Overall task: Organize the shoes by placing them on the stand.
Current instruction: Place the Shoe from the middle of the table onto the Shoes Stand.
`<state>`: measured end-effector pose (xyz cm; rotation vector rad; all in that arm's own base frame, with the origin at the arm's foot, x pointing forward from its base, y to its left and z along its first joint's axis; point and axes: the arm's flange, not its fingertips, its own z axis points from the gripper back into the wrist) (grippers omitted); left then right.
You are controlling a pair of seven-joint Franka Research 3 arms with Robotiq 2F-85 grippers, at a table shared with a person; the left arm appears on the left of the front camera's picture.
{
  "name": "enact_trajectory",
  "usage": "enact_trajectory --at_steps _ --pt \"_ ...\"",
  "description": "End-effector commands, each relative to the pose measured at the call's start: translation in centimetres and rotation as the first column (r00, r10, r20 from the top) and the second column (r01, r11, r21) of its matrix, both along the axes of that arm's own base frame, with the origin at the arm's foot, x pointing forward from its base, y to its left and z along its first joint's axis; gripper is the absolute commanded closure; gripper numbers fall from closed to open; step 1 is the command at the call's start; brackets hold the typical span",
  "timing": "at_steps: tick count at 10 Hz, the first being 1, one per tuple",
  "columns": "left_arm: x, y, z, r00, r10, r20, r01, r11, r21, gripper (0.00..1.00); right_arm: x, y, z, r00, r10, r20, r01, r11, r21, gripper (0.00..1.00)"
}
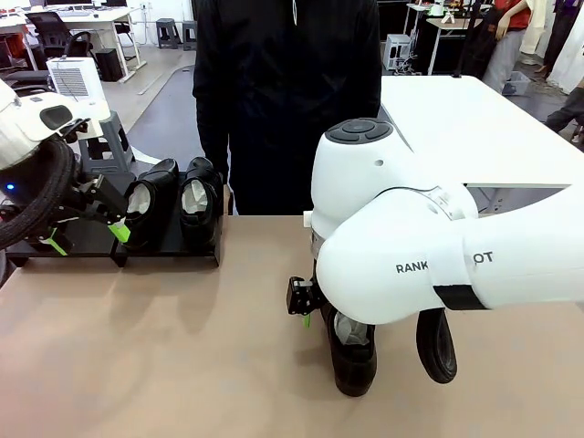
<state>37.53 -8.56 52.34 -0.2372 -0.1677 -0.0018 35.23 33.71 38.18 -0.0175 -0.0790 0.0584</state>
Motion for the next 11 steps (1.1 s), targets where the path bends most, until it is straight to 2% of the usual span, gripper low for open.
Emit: enact_trajectory --at_steps 1,3,5,6,7,8,9,10,11 --pt "0.1 0.2 0.0 1.000 -0.015 0.000 0.015 1.000 -0.014 0.00 0.1 0.3 0.0 1.000 -0.024 0.018 0.024 1.000 -0.014 0.00" --pt "0.1 0.2 0.0 1.000 -0.015 0.000 0.015 1.000 -0.014 0.00 0.0 0.0 0.0 1.000 0.000 0.000 0.000 1.000 0.000 0.00" --pt "0.0 0.0 0.0 1.000 0.000 0.000 0.000 1.000 0.000 0.00 -1.7 -6.0 6.1 0.993 -0.046 0.112 0.048 0.999 -0.013 0.00" --pt "-1.5 -1.4 0.6 1.000 -0.003 0.013 0.004 0.999 -0.040 0.00 -1.8 -8.8 7.9 0.985 -0.086 0.152 0.091 0.995 -0.026 0.00" --pt "-3.2 -3.3 1.7 0.998 -0.021 0.064 0.026 0.997 -0.073 0.00 -1.3 -11.3 8.6 0.978 -0.129 0.164 0.139 0.989 -0.050 0.00" --pt "-4.9 -5.5 2.6 0.997 -0.004 0.071 0.011 0.996 -0.090 0.00 -0.8 -13.2 8.7 0.970 -0.191 0.152 0.200 0.979 -0.047 0.00" --pt "-6.5 -8.3 2.9 0.999 0.042 0.002 -0.041 0.989 -0.141 0.00 0.6 -15.6 7.8 0.964 -0.243 0.108 0.249 0.967 -0.047 0.00" --pt "-7.3 -10.3 2.1 0.997 0.047 -0.068 -0.058 0.984 -0.169 0.00 1.5 -17.4 6.6 0.952 -0.301 0.064 0.303 0.953 -0.020 0.00" --pt "-7.9 -10.6 2.0 0.996 -0.040 -0.084 0.026 0.987 -0.161 0.00 2.3 -18.6 5.4 0.934 -0.355 0.036 0.354 0.935 0.036 0.00"
